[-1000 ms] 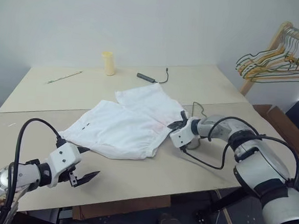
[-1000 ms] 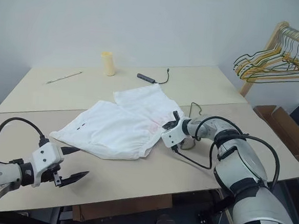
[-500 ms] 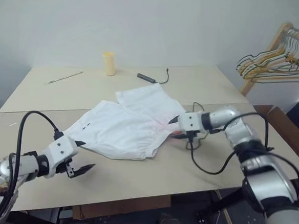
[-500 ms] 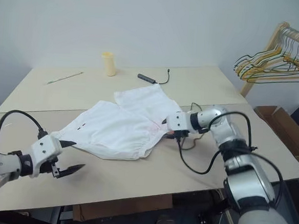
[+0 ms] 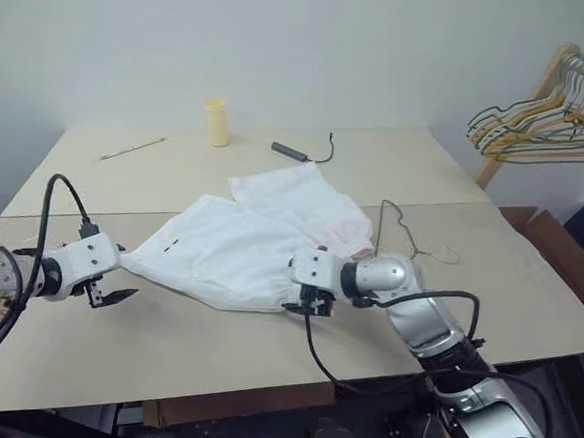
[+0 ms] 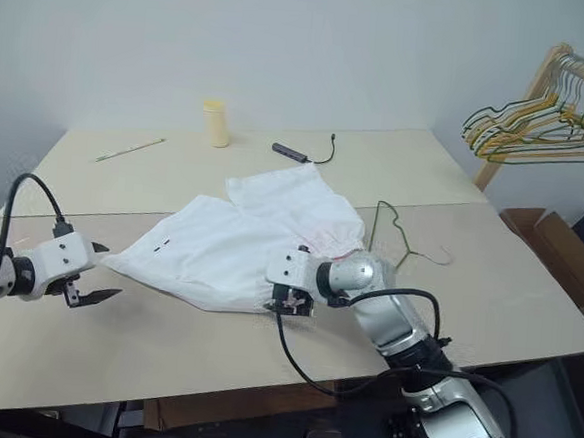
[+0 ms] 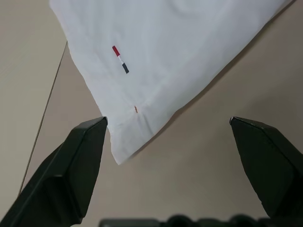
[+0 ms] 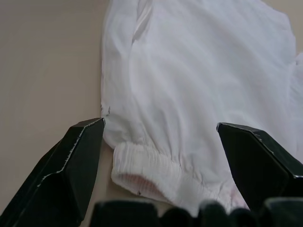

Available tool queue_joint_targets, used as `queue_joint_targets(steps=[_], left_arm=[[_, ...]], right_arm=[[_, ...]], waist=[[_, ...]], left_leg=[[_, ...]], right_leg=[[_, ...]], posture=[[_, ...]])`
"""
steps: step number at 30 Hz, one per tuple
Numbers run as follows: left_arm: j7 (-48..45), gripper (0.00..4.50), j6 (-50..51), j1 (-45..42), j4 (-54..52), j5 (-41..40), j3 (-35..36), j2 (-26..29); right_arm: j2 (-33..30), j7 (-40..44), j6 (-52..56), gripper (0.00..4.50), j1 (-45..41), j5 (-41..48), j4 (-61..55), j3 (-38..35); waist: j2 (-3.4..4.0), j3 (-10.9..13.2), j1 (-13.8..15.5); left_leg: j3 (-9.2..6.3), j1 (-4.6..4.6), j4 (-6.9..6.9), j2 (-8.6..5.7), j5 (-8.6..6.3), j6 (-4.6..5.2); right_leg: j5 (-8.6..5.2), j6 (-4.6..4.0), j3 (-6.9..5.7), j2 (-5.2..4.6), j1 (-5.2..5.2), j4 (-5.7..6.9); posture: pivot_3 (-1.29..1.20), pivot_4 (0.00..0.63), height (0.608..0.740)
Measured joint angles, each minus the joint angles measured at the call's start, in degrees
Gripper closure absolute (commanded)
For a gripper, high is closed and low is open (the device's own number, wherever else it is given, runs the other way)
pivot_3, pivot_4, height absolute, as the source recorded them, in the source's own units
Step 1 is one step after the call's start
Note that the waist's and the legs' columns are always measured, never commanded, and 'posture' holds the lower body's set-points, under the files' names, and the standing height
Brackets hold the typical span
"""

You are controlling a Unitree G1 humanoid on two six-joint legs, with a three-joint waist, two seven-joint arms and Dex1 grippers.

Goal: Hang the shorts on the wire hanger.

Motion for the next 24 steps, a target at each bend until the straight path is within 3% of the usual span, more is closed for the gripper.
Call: queue_joint_targets(steps=[10, 14, 24], left_arm=[[3.17, 0.0, -11.54, -19.1, 26.12, 11.11, -11.38, -5.95], [5.56, 0.9, -14.38, -23.49, 32.67, 13.38, -13.11, -8.28], [10.4, 4.32, -18.25, -26.23, 39.8, 16.11, -14.9, -10.83]], right_arm=[[1.52, -4.38, 1.5, 0.03, 0.77, -2.76, 0.59, 3.84], [1.17, -4.46, 2.0, 0.0, 0.8, -2.77, 0.56, 3.88], [-0.6, -5.11, 4.0, 0.0, 0.8, -5.28, 0.56, 5.51]], waist=[[-0.13, -0.08, 0.89], [-0.17, -0.11, 0.98], [-0.19, -0.12, 0.91]], left_leg=[[0.18, -0.07, 0.08, 0.0, 0.0, 0.0], [0.17, -0.02, 0.12, 0.0, 0.0, 0.0], [0.17, -0.04, 0.19, -0.01, 0.0, 0.0]], right_leg=[[0.01, 0.04, -0.03, 0.02, 0.02, -0.02], [0.0, 0.06, -0.03, 0.02, 0.06, 0.07], [-0.02, 0.09, -0.03, 0.02, 0.04, 0.14]], posture=[[-0.07, 0.0, 0.74], [-0.08, 0.0, 0.74], [-0.08, 0.0, 0.74]])
